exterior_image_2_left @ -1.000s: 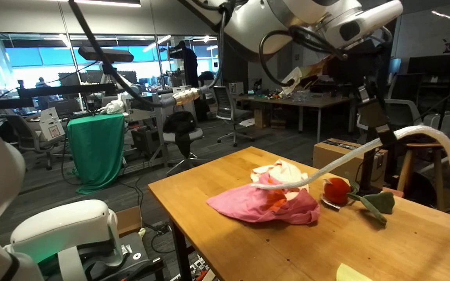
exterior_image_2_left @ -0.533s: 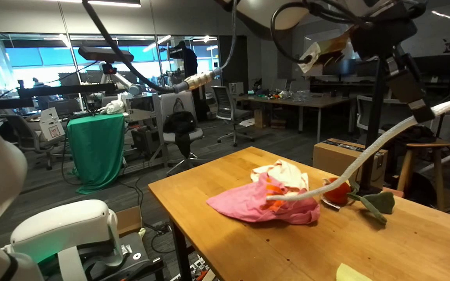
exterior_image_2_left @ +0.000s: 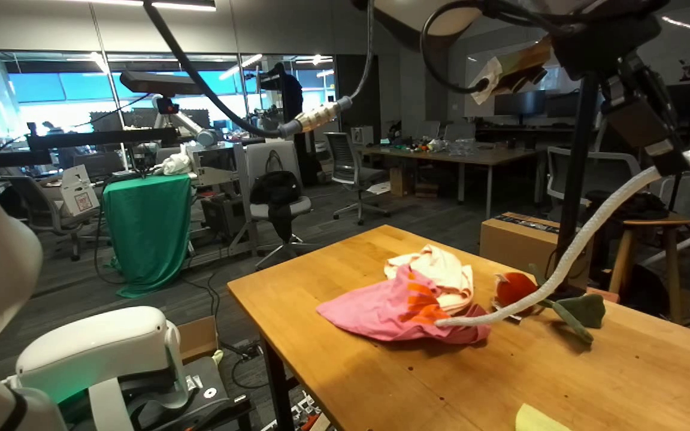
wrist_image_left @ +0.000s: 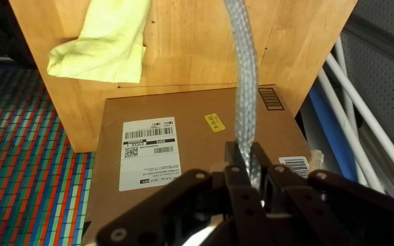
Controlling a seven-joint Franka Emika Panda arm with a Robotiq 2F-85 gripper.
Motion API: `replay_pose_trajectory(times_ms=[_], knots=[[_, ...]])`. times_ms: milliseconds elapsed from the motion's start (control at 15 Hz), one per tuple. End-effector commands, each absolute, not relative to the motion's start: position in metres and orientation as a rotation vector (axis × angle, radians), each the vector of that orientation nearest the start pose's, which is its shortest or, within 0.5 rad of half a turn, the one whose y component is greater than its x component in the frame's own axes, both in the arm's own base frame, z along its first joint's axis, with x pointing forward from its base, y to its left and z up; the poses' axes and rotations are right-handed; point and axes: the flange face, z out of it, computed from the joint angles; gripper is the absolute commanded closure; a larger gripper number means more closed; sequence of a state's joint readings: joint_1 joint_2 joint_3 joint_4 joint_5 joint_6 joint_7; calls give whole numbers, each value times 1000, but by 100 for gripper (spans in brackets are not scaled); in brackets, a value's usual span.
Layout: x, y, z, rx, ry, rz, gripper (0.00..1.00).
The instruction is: Separate the things on the heap
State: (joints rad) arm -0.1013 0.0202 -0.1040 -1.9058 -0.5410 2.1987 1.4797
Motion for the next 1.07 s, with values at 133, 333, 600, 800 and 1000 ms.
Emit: replay_pose_trajectory(times_ms=[133,333,600,800,1000], knots=[[590,-143,540,-2378,2189,-888,92],[589,-140,554,-2363,2175,-935,92],[593,-136,566,-2344,2164,-966,92],[596,-133,578,-2320,2149,-986,92],[600,-128,589,-2303,2137,-1016,92]])
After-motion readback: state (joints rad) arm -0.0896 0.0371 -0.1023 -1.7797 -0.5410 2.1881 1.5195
